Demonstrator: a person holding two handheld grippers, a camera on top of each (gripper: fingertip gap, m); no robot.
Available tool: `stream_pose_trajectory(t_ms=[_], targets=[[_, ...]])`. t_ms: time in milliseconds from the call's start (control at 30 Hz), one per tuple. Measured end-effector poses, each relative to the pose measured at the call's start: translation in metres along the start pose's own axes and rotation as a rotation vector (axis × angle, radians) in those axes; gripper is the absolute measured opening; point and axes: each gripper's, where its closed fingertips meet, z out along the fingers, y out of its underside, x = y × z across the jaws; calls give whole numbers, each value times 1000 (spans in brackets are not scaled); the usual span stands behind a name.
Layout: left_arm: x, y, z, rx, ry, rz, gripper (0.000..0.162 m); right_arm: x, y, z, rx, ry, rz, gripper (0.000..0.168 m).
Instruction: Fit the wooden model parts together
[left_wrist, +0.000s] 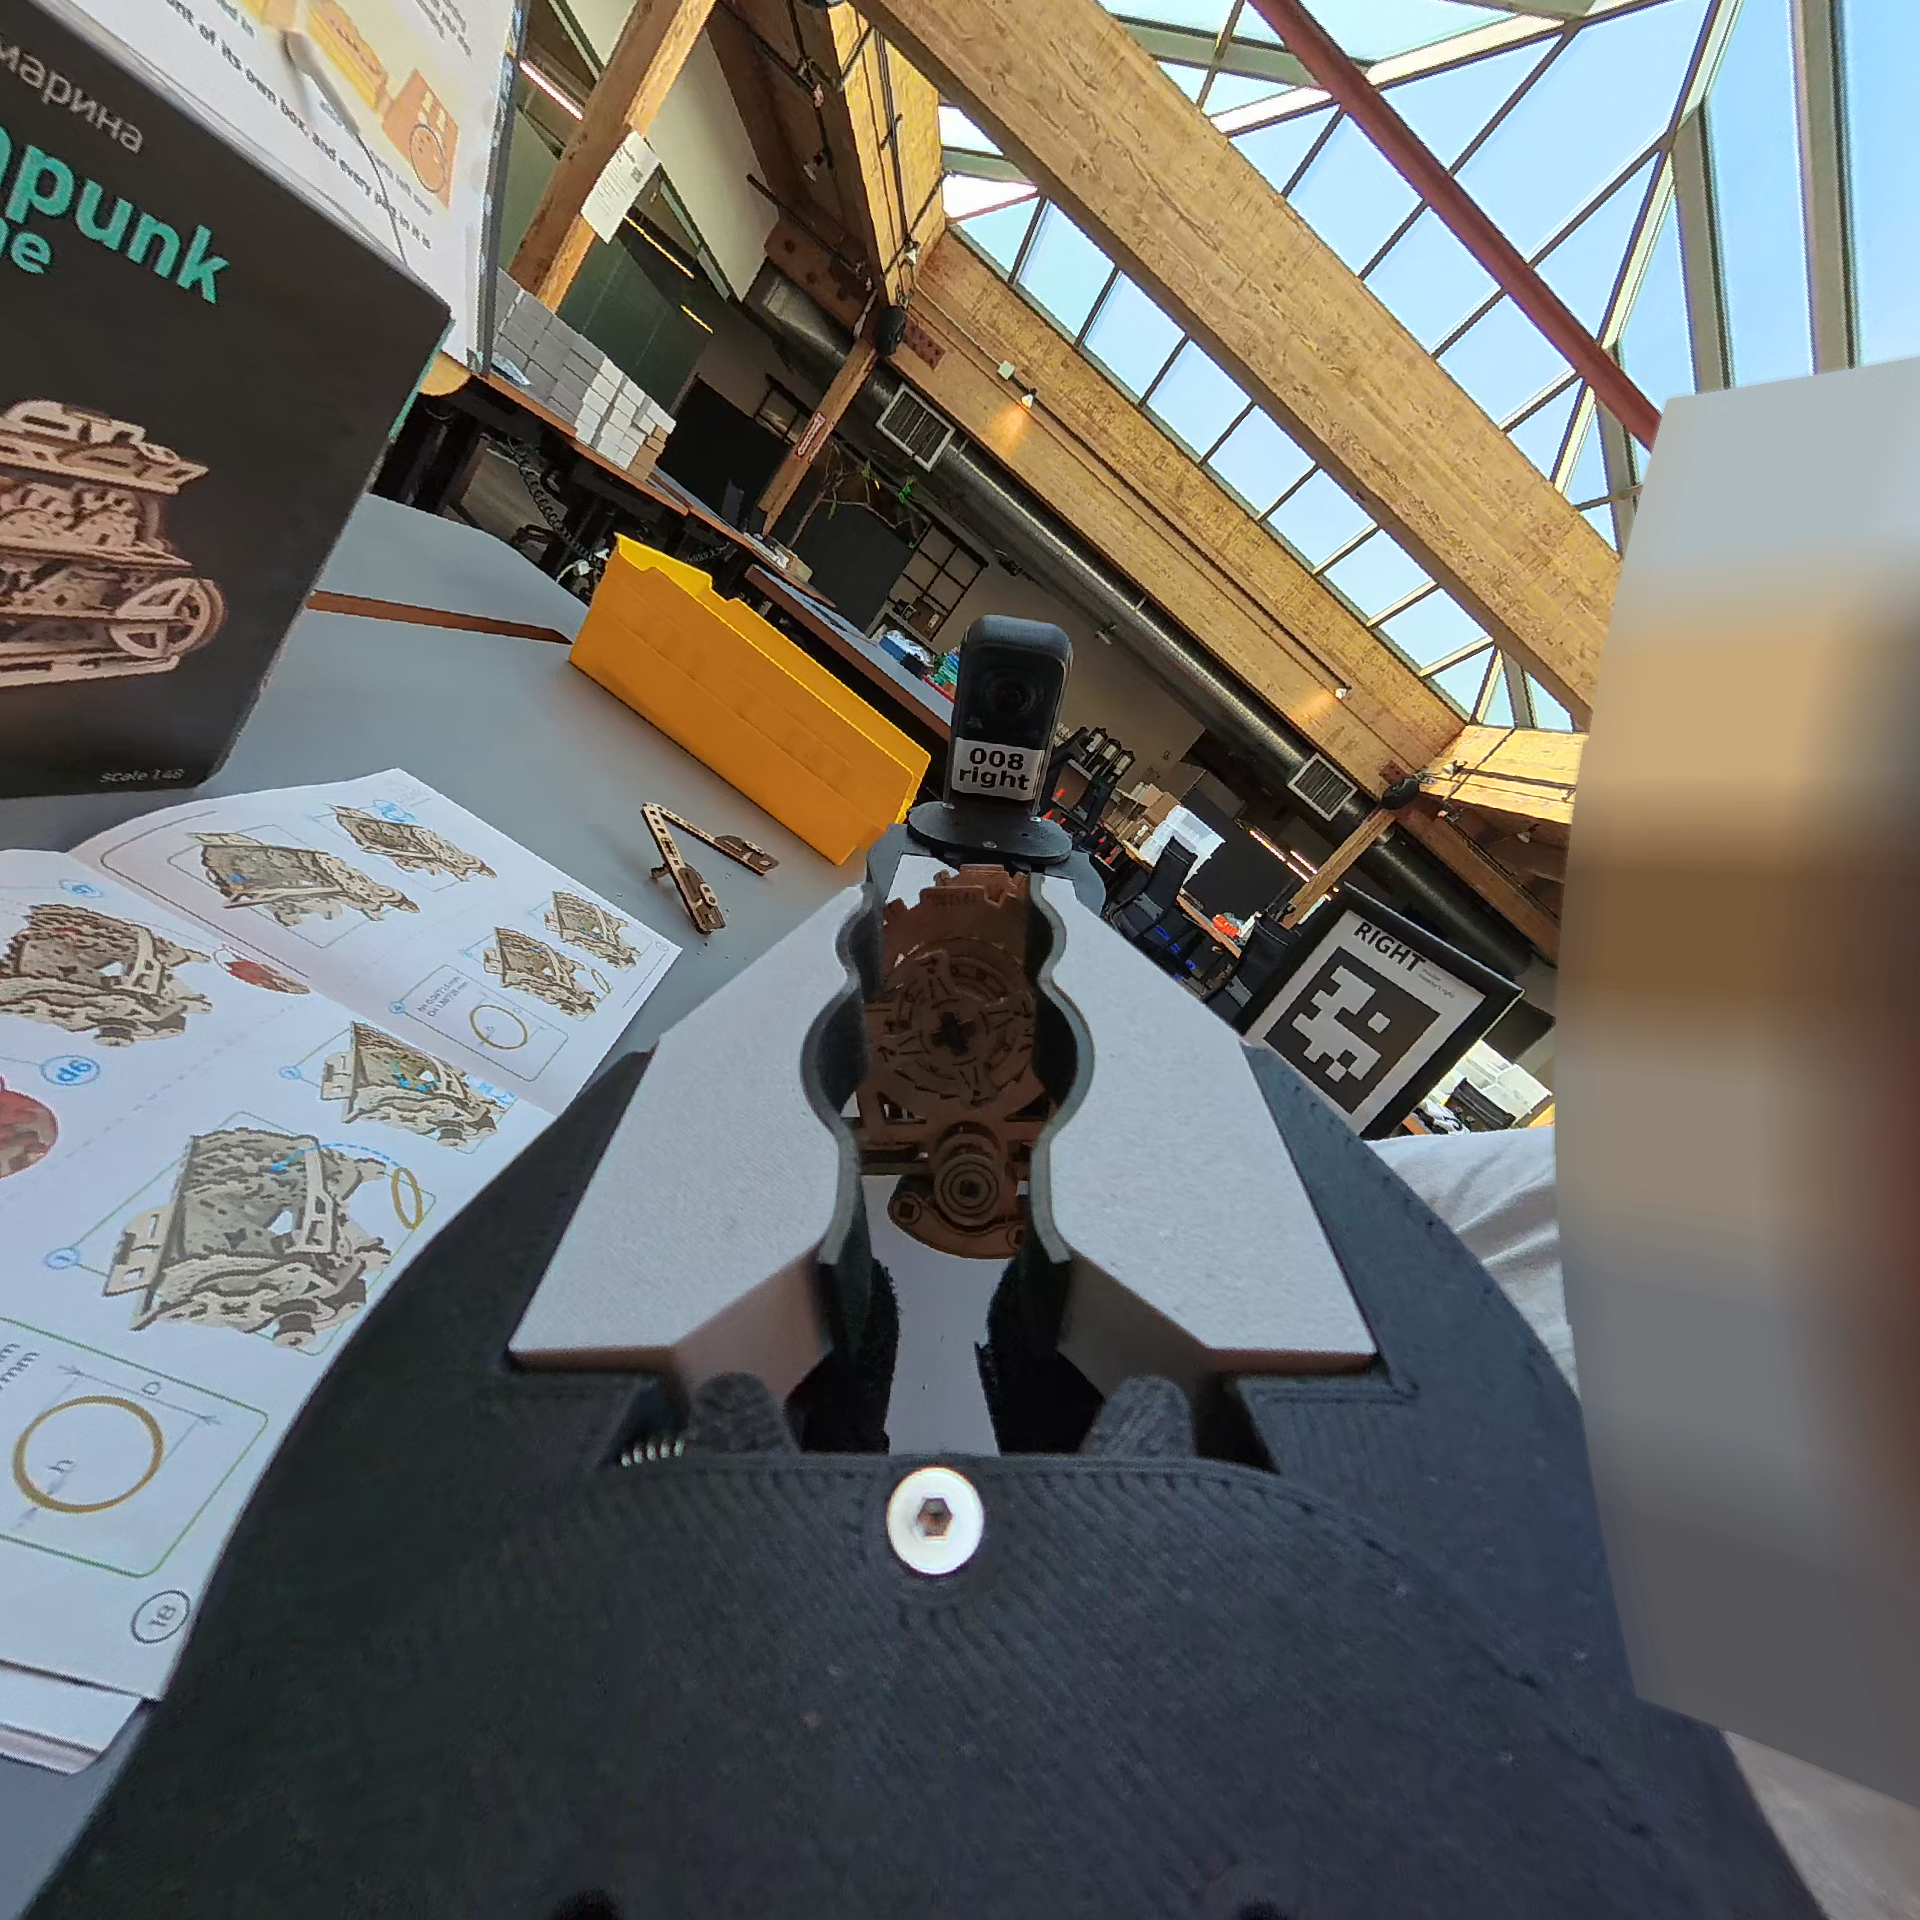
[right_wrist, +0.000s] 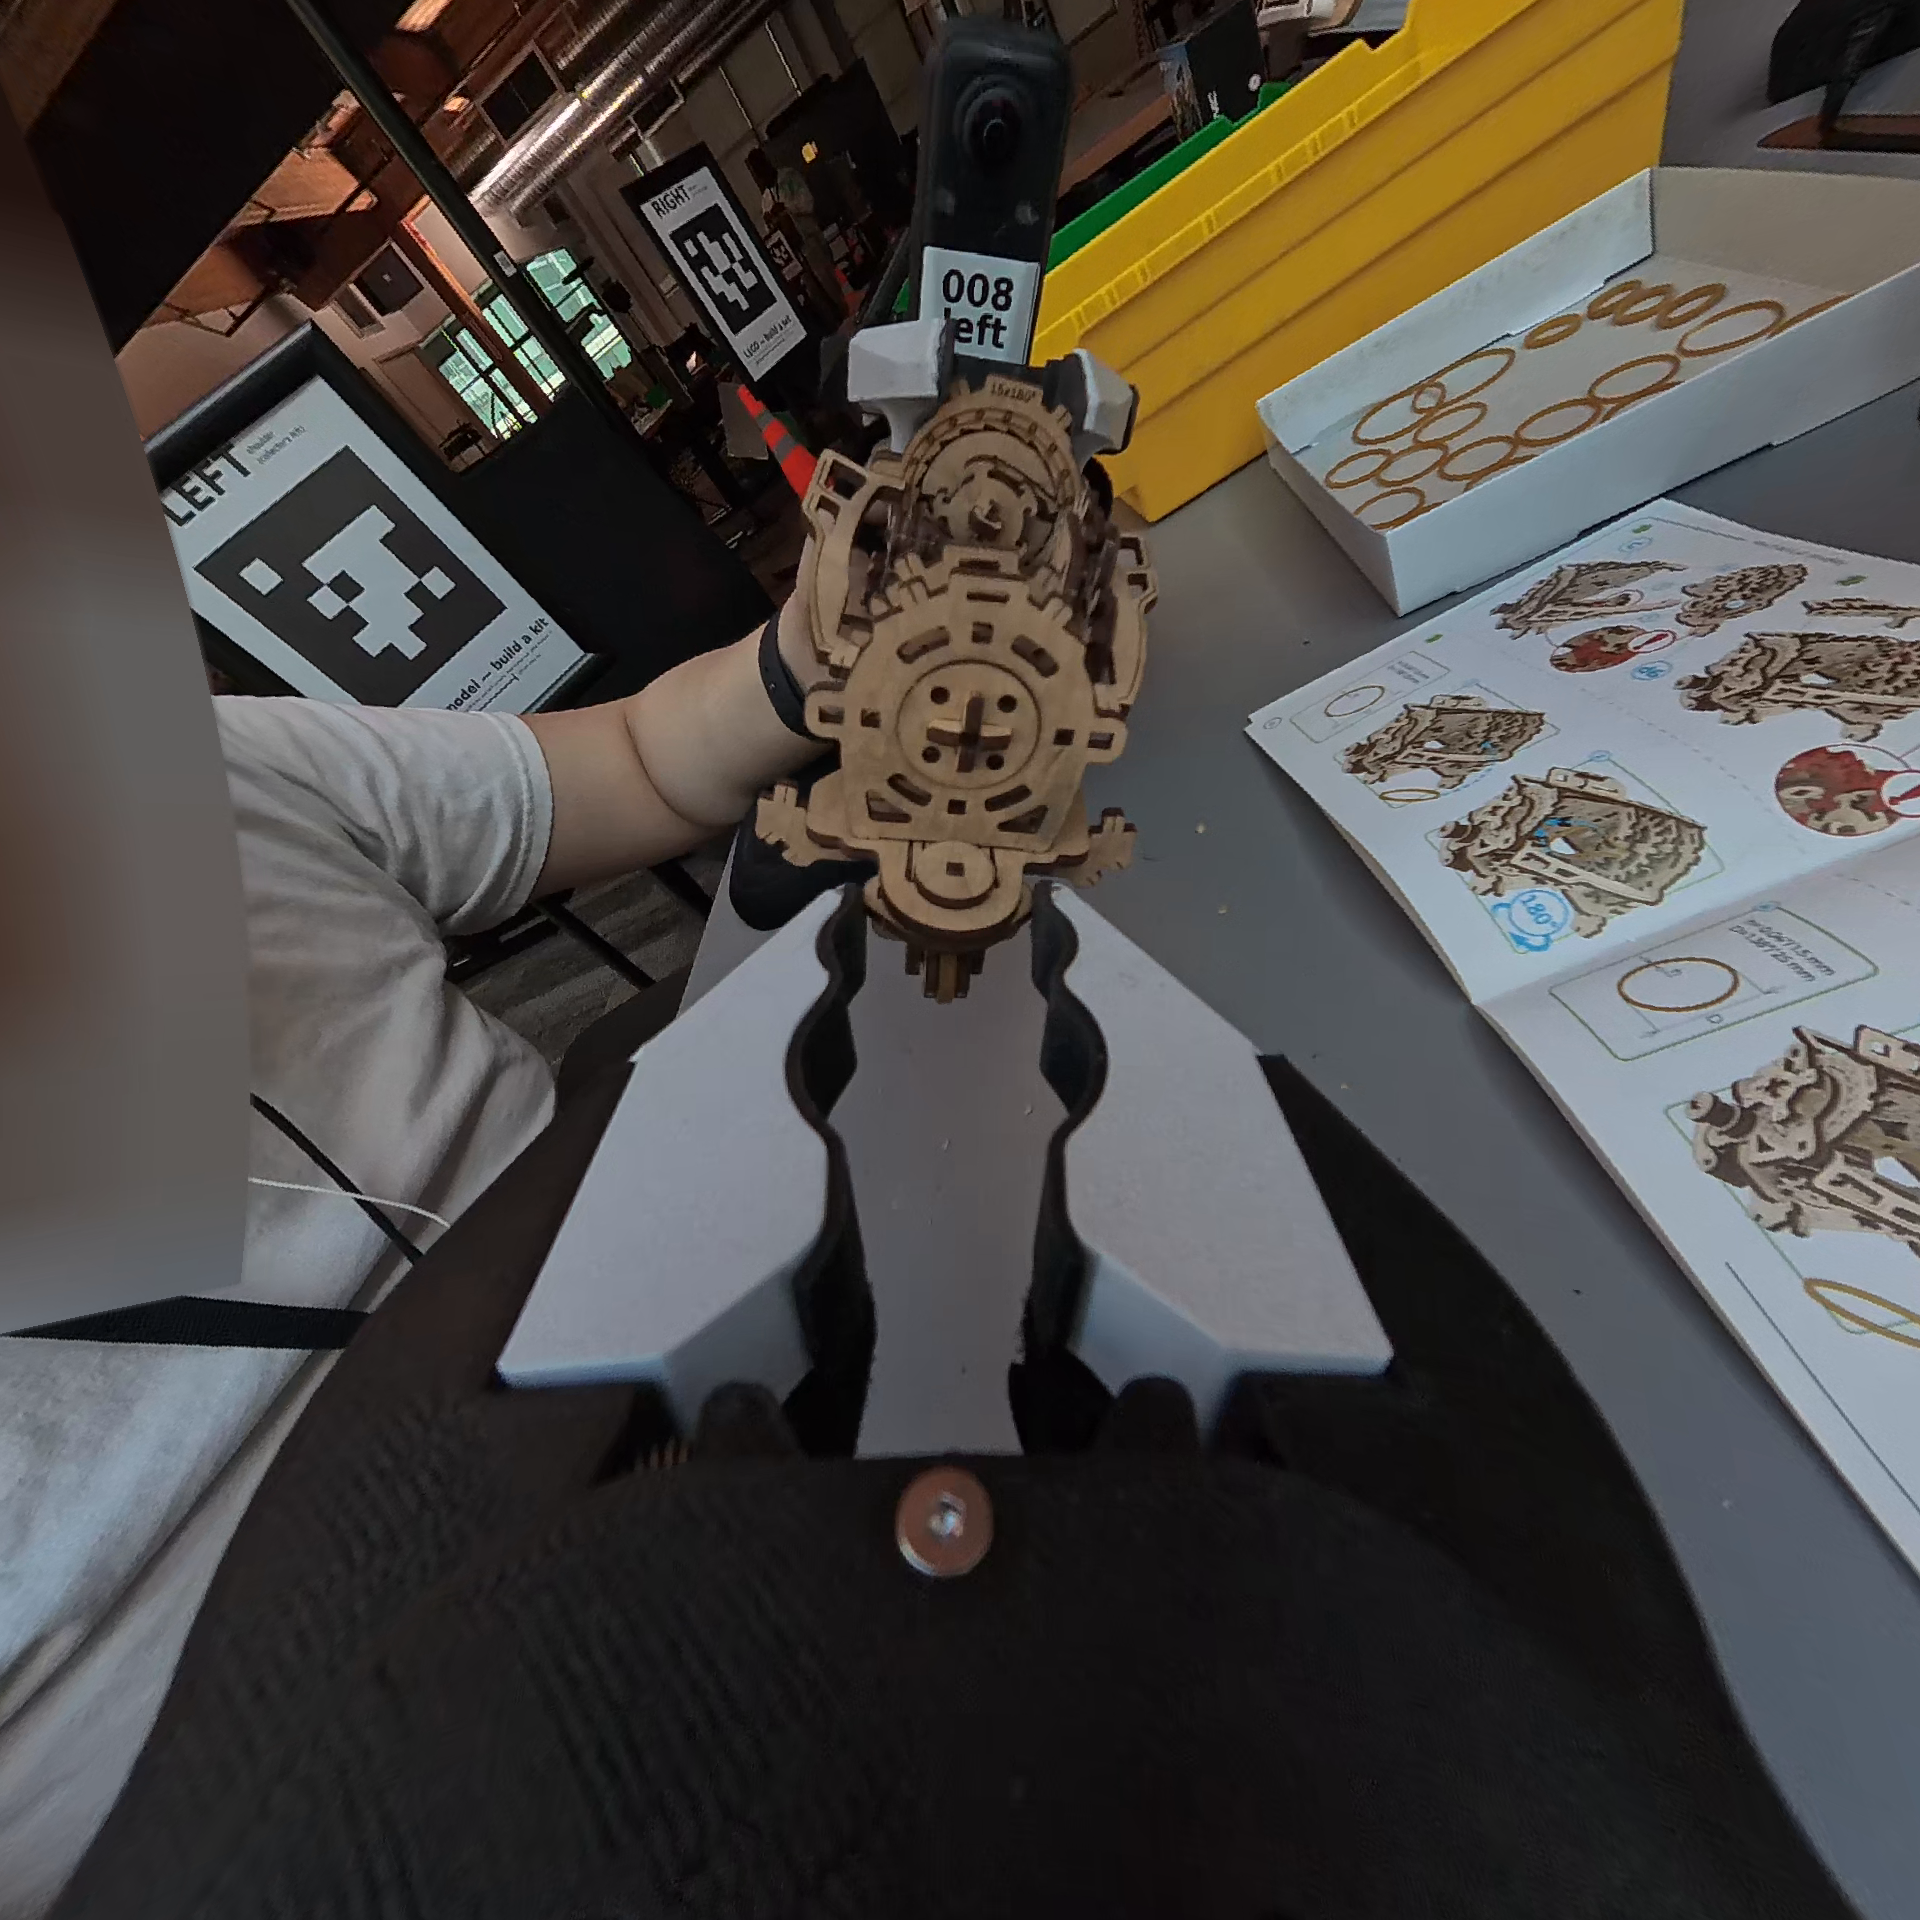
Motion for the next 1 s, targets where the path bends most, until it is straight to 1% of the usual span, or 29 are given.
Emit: stream_pose_trajectory(t_ms=[600, 833, 1000], targets=[[2, -3, -1, 18, 6, -1, 24, 1, -8, 0, 56, 14, -15, 31], [2, -4, 0, 31, -4, -3, 24, 2, -7, 1, 54, 18, -15, 31], [4, -7, -2, 54, 25, -38, 24, 3, -6, 1, 48, 20, -20, 31]])
